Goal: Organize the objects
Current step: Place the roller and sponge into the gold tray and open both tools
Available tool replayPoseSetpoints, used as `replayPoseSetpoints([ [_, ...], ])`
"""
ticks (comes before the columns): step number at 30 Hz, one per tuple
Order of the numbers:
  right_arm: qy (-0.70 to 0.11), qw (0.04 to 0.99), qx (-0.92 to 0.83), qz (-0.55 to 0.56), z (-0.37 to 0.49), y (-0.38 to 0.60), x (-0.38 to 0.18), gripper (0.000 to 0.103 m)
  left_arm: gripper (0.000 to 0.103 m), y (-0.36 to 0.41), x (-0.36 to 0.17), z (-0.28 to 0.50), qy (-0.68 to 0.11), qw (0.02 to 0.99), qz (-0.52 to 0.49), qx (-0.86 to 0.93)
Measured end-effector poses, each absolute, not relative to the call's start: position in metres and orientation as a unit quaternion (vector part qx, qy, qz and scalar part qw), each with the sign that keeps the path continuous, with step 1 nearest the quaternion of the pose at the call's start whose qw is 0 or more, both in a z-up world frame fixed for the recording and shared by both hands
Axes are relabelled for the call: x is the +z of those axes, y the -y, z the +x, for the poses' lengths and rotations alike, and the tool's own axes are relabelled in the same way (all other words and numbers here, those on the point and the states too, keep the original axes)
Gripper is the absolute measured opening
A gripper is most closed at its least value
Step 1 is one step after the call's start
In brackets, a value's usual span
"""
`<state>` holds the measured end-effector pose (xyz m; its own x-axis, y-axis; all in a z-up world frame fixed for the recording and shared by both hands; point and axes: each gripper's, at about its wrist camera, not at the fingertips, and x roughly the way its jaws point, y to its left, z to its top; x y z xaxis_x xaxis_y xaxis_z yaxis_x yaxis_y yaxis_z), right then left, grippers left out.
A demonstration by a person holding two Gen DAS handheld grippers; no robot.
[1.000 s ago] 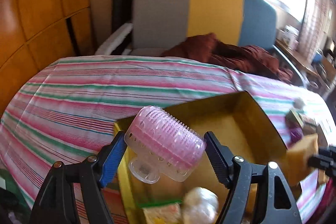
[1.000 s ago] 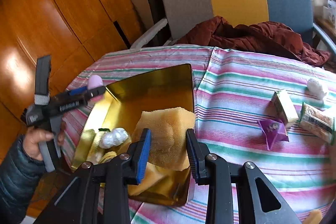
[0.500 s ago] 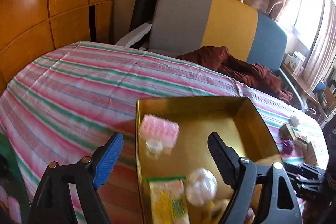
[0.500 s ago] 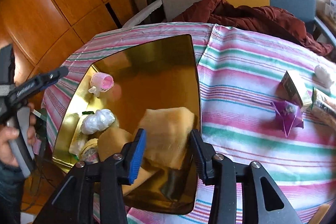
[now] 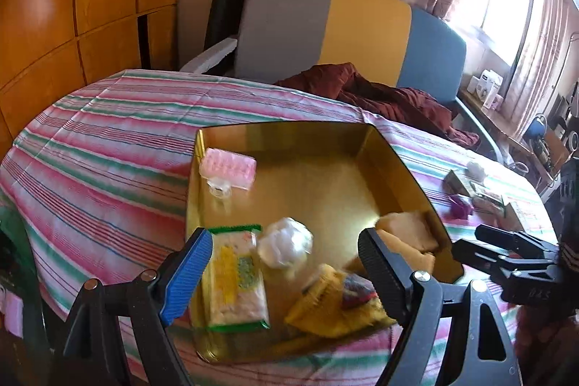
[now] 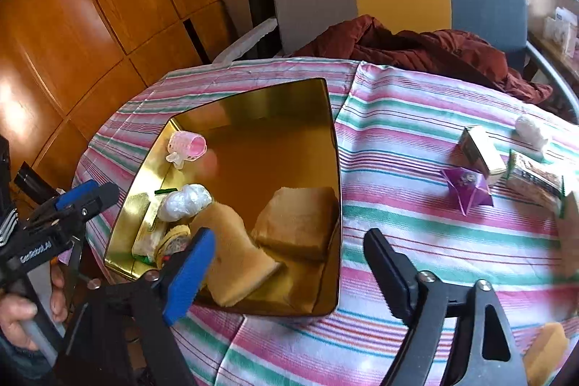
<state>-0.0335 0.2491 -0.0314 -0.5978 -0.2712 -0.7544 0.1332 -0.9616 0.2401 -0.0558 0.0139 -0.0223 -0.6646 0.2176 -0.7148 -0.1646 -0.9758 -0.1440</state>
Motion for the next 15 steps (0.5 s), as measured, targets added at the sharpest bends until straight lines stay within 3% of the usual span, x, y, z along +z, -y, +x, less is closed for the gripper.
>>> replayPoseSetpoints([
  [5,0.066,0.109,-0.894,0.430,-0.022,-0.244,-0.032,0.095,0.084,-0.023,-0.020,-0.043,0.024,0.095,-0.393,0.914],
  [15,0.030,0.101,-0.906,0.409,-0.006,-0.235,-0.025,0.100,0.084,-0.028,-0.020,-0.029,0.010,0.090,-0.395,0.914],
])
